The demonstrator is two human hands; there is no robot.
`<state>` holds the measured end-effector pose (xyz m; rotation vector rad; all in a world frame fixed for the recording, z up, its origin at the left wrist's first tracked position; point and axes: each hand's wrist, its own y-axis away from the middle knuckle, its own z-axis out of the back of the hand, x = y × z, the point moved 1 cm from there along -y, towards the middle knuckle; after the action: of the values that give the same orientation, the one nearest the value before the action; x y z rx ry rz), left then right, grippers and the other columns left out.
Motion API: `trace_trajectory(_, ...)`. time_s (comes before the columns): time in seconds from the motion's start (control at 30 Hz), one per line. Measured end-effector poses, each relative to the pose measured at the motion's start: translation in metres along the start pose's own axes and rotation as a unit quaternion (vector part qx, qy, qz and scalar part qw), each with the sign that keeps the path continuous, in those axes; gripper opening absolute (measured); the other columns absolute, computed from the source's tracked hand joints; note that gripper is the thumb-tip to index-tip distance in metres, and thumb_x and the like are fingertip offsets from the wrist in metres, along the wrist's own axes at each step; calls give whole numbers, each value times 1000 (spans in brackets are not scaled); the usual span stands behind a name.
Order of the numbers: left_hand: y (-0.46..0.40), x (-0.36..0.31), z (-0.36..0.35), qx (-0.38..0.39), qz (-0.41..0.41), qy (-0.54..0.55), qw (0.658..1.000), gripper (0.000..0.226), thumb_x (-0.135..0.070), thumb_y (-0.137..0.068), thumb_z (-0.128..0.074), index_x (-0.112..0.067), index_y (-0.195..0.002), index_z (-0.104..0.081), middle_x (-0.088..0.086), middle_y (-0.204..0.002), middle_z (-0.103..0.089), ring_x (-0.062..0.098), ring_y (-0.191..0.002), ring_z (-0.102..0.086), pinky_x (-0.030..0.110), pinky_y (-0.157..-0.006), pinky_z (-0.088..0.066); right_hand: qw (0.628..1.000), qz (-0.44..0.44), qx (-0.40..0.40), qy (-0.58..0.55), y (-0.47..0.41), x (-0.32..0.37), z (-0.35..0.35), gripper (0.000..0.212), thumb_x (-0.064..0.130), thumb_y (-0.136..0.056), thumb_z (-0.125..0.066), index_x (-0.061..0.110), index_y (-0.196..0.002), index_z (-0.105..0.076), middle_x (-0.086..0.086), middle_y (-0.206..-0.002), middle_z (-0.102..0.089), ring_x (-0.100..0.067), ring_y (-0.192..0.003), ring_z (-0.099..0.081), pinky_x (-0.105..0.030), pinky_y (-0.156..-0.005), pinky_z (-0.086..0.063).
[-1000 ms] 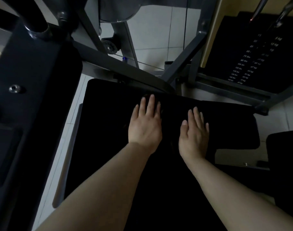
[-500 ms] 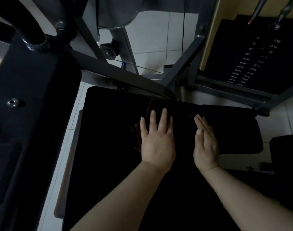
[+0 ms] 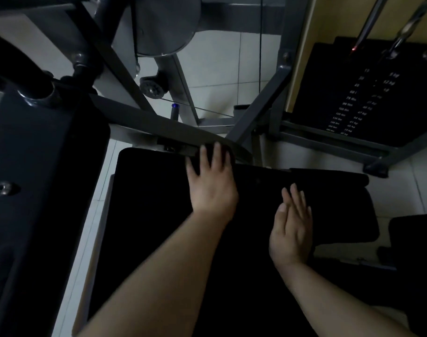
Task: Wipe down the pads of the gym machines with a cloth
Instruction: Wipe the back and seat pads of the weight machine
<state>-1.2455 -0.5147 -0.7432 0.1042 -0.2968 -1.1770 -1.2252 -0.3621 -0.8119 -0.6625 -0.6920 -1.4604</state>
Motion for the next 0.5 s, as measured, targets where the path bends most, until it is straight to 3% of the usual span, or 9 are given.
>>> trace_trajectory(0.1,-41,11,17,-22,49,49,997,46,-31,-100,-29,-20,-143,-39,3,-152,-32,30,-144,-17,54,-115,-3,1000,5,-2,2,0,-1,-1,67,43,-93,-12,7,-136,-51,-6,-151,-36,-24,-142,-27,-30,-113,-9)
trace_trajectory(0.13,-37,9,17,-26,48,56,997,48,-39,-100,-26,-20,-143,-39,3,-153,-32,30,-144,-15,55,-115,-1,1000,9,-11,6,1,-1,-2,66,41,-94,-14,6,-135,-52,-7,-150,-37,-25,-142,-29,-31,-113,-11)
trace_trajectory(0.23,2,-5,7,-31,59,43,997,78,-65,-92,-18,-15,-151,-16,7,-160,-6,39,-144,0,62,-110,4,999,19,-13,43,0,-1,-2,62,39,-95,-18,5,-134,-53,-9,-150,-38,-28,-140,-32,-36,-114,-16)
trace_trajectory(0.3,32,-12,-4,-43,31,43,998,71,-60,-93,-23,-18,-151,-19,5,-161,-5,41,-144,2,66,-108,1,995,27,21,97,1,2,0,65,43,-92,-18,8,-139,-47,-7,-153,-32,-25,-143,-27,-38,-115,-14)
trace_trajectory(0.37,66,-13,-15,-48,-8,41,998,57,-43,-94,-28,-20,-146,-37,2,-159,-18,41,-144,-9,69,-107,-7,986,51,51,151,1,3,1,68,46,-88,-20,14,-144,-40,-3,-156,-27,-23,-145,-22,-39,-116,-10)
trace_trajectory(0.5,124,-4,-28,23,-64,25,997,55,-34,-84,-40,-20,-135,-53,3,-153,-33,42,-140,-25,71,-104,-16,974,120,74,177,3,5,3,59,41,-91,-27,17,-142,-44,-2,-153,-33,-24,-142,-29,-41,-115,-12)
